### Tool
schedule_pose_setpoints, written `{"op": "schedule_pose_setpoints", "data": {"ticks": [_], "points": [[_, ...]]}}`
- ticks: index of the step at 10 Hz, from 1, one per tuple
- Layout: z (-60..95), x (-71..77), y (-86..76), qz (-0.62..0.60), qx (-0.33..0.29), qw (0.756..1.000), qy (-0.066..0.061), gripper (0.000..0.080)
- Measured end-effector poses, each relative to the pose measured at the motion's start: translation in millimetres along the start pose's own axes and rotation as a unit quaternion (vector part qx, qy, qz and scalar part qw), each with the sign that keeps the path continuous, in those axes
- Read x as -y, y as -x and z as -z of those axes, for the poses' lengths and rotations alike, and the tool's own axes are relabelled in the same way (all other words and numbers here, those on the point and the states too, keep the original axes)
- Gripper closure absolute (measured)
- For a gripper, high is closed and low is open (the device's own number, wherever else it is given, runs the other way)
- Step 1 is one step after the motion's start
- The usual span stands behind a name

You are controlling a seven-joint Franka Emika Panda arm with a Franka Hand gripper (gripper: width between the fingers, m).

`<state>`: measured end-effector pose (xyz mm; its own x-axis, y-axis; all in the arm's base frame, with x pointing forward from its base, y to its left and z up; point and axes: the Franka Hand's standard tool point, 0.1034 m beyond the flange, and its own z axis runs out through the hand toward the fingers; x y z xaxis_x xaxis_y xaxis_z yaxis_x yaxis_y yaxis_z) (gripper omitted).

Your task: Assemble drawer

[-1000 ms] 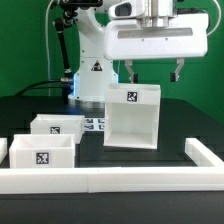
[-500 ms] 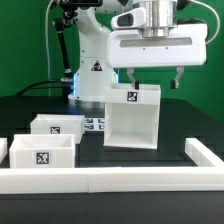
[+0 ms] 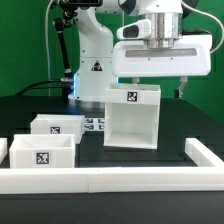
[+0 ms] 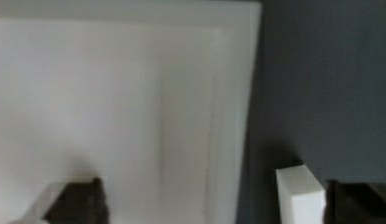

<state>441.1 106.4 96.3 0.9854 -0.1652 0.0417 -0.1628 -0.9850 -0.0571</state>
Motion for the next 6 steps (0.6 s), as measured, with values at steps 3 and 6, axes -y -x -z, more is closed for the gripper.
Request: {"op": "schedule_pose_setpoints", "data": {"ticks": [3, 6], "points": [[0.0, 0.8, 0.4, 0.005, 0.000, 1.000, 0.000, 0.0655], [0.1, 1.1, 0.2, 0.006, 0.000, 1.000, -0.001, 0.0763]]}}
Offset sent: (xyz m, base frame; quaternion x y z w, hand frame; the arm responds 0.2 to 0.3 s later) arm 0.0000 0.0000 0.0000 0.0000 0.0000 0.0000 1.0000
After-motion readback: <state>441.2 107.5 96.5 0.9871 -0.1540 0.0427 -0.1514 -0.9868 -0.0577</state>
